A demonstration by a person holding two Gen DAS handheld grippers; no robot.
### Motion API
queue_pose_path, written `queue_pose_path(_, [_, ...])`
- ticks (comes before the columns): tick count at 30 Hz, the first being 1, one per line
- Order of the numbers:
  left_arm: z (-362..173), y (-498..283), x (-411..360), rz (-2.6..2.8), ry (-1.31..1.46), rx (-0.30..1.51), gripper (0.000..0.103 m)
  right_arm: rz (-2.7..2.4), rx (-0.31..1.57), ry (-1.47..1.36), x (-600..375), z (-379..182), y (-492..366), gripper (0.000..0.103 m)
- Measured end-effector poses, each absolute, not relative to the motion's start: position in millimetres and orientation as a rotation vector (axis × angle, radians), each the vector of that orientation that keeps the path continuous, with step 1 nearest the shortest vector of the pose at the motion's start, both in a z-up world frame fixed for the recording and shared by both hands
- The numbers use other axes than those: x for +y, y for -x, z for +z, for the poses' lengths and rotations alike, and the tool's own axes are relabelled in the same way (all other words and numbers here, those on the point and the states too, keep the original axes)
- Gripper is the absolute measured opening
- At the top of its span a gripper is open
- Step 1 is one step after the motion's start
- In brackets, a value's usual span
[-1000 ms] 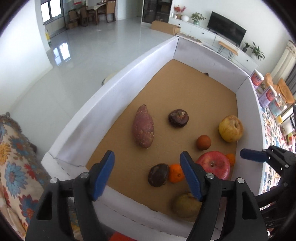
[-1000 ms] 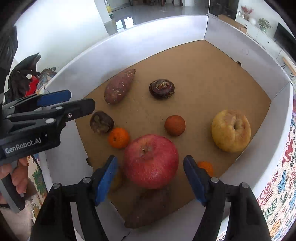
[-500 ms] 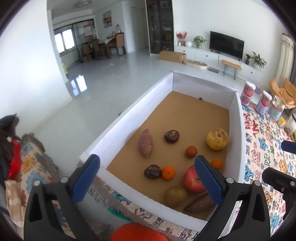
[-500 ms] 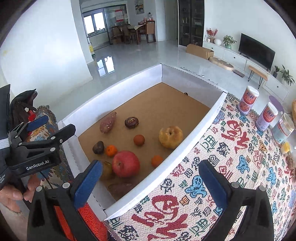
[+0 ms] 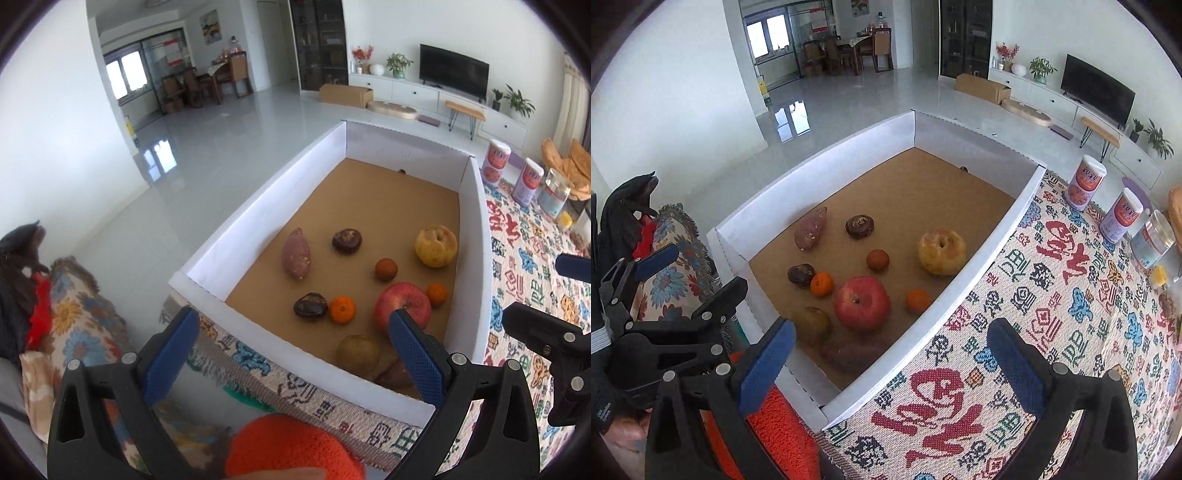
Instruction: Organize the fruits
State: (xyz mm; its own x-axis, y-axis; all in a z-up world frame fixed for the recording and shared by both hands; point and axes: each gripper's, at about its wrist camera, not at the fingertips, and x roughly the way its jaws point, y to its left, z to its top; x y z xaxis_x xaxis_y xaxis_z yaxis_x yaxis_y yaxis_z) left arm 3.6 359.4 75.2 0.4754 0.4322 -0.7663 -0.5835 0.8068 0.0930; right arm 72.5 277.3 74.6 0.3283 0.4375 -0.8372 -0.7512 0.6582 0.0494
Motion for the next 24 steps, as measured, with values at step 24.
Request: queue_pose_path(24, [84.8, -0.2, 380.6, 0.630, 0.254, 0.913, 0.102, 0.784, 0.953, 0.447, 303.5, 91.7, -63.7, 0.103])
